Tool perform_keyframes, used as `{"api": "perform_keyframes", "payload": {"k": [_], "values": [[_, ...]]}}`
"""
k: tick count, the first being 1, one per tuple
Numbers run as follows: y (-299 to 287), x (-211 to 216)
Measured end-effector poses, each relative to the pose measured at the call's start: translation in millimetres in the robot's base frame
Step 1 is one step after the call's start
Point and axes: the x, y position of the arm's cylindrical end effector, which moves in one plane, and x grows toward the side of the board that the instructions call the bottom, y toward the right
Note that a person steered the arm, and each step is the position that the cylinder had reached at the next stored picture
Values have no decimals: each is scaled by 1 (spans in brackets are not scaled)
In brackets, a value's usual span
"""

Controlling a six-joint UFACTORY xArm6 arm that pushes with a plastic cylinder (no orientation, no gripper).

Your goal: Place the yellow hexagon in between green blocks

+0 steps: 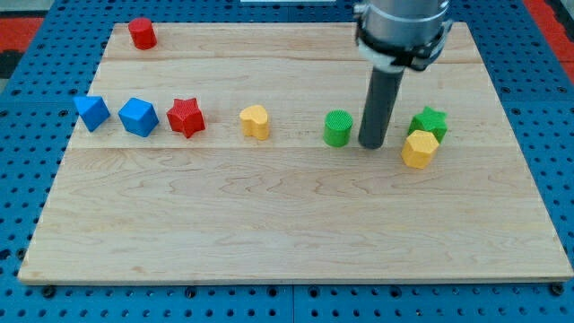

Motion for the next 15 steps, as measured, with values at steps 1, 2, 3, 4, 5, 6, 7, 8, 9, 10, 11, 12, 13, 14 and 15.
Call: {"api": "perform_keyframes", "payload": {"k": [1, 2, 3, 4, 5, 6, 7, 8, 9, 10, 11, 12, 13, 14, 15], "values": [[20, 66], [101, 64], [95, 38], [100, 23], [55, 15], [24, 19], [8, 24], [8, -1], [-6, 2], [-10, 0], [-7, 0], [-3, -1], [5, -12], [8, -20], [-21, -4]]}}
